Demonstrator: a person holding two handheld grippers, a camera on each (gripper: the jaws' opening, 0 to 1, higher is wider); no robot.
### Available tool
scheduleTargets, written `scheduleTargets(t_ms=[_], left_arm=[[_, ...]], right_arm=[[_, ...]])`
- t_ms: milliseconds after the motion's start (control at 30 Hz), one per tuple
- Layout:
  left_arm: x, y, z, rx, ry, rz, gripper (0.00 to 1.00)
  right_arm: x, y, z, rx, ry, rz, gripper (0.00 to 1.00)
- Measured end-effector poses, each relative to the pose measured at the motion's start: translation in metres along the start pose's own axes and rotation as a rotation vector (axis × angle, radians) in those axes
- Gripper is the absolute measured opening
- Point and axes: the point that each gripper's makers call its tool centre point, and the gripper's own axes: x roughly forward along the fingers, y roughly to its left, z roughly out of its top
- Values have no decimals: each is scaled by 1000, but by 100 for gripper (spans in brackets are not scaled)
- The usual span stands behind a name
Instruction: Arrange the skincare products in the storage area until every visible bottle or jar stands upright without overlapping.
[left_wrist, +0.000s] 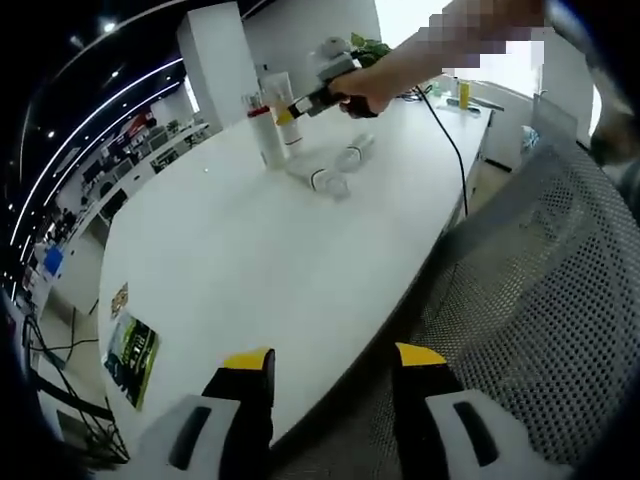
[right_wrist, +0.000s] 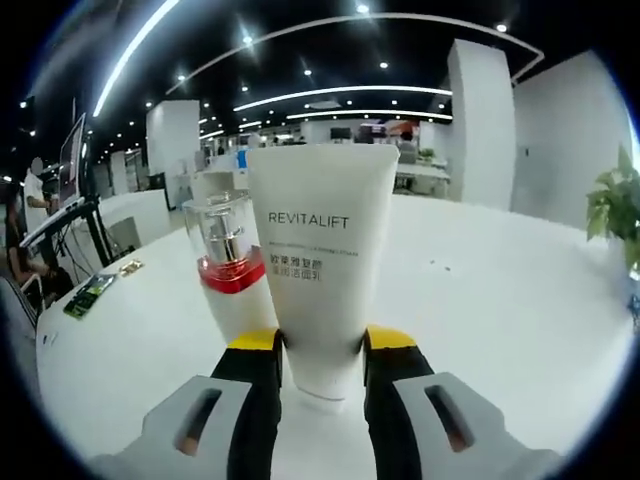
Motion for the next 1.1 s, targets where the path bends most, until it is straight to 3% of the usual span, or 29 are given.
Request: scheduleTargets(t_ms=[133, 167, 233, 300, 500, 600, 667, 767, 900, 1100], left_arm=[[0, 1, 0, 0, -1, 3, 47], [0, 1, 0, 1, 1, 2, 47], [0, 1, 0, 7, 6, 4, 46], [-1, 2, 0, 8, 6, 7, 46], [-1, 3, -1, 16, 12, 14, 45], [0, 4, -2, 16, 19, 18, 45], [0, 5, -3, 21, 24, 23, 45], [-1, 6, -2, 20, 24, 28, 45], [0, 7, -2, 20, 28, 32, 45], [0, 8, -2, 22, 29, 37, 44]], right_arm=[[-1, 5, 0, 25, 18, 17, 32], [-2, 6, -5, 40, 50, 16, 32], [-4, 6, -11, -4, 76, 17, 32], [-6, 6, -18, 25, 86, 33, 33], [-12, -4, -27, -20, 148, 13, 31], [-13, -15, -44, -103, 281, -5, 28], [-7, -10, -41, -85, 264, 36, 30], [-4, -3, -37, -129, 262, 73, 30], [-5, 3, -37, -155, 269, 89, 20], [-5, 5, -36, -153, 270, 88, 20]])
